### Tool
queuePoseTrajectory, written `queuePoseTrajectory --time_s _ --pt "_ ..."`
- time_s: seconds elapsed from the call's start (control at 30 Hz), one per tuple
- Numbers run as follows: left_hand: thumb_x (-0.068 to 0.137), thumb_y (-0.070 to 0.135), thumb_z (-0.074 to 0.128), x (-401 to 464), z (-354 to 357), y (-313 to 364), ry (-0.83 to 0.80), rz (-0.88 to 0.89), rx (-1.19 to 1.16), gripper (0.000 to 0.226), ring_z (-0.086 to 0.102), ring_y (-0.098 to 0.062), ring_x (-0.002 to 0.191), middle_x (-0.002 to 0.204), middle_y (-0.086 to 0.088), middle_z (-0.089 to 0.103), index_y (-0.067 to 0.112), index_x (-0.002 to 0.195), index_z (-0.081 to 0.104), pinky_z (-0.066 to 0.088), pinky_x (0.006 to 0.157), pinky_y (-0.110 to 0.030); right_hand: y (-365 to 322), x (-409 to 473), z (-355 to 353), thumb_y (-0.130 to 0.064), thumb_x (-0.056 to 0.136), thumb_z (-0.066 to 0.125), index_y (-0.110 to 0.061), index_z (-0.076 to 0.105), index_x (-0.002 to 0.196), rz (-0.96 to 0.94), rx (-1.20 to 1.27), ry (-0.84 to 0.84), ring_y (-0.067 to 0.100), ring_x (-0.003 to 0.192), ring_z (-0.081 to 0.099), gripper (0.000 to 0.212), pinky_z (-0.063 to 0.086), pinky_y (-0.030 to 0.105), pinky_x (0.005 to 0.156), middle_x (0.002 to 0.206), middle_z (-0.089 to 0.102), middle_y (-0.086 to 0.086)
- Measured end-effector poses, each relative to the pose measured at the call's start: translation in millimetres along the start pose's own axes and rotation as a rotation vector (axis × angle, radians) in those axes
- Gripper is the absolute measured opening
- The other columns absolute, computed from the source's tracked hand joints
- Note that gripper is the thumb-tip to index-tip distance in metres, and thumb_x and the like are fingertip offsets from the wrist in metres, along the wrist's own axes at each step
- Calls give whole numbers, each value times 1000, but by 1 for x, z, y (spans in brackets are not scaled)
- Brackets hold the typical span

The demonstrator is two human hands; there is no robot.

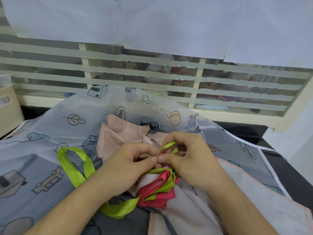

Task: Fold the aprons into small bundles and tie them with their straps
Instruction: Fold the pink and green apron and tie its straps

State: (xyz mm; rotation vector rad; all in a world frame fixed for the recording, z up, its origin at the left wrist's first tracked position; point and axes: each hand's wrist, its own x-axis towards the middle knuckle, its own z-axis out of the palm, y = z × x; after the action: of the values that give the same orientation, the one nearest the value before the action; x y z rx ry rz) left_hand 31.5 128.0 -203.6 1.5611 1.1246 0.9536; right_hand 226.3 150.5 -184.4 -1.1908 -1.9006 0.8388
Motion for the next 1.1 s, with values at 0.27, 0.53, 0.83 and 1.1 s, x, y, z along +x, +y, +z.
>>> queuePoseTrajectory --time_s 0.27,0.53,0.83,1.1 --pt "100 20 64 5 9 3 132 -52 -17 27 66 -9 68 74 -9 74 13 80 79 49 64 -19 -4 -4 4 -13 74 90 -34 64 95 -29 -107 5 16 70 64 40 57 36 68 80 69 -5" --pt "100 18 67 7 9 -1 219 -139 -74 25 62 -9 55 67 -8 74 15 80 80 44 48 -15 -7 -4 4 -12 78 88 -36 49 101 -62 -97 26 14 64 58 51 52 29 59 78 68 -2" --pt "92 3 72 7 9 -1 301 -138 -73 24 73 -18 67 76 -11 78 15 110 63 53 63 -30 -2 -3 2 -15 81 86 -29 81 78 -154 -204 -27 7 89 63 15 51 21 74 78 67 -13" --pt "86 0 76 -2 3 2 180 78 166 35 64 -14 73 87 -2 73 28 105 66 58 72 -35 0 2 5 -11 93 72 -24 70 82 -89 -290 -68 4 93 56 17 45 16 80 86 62 -11"
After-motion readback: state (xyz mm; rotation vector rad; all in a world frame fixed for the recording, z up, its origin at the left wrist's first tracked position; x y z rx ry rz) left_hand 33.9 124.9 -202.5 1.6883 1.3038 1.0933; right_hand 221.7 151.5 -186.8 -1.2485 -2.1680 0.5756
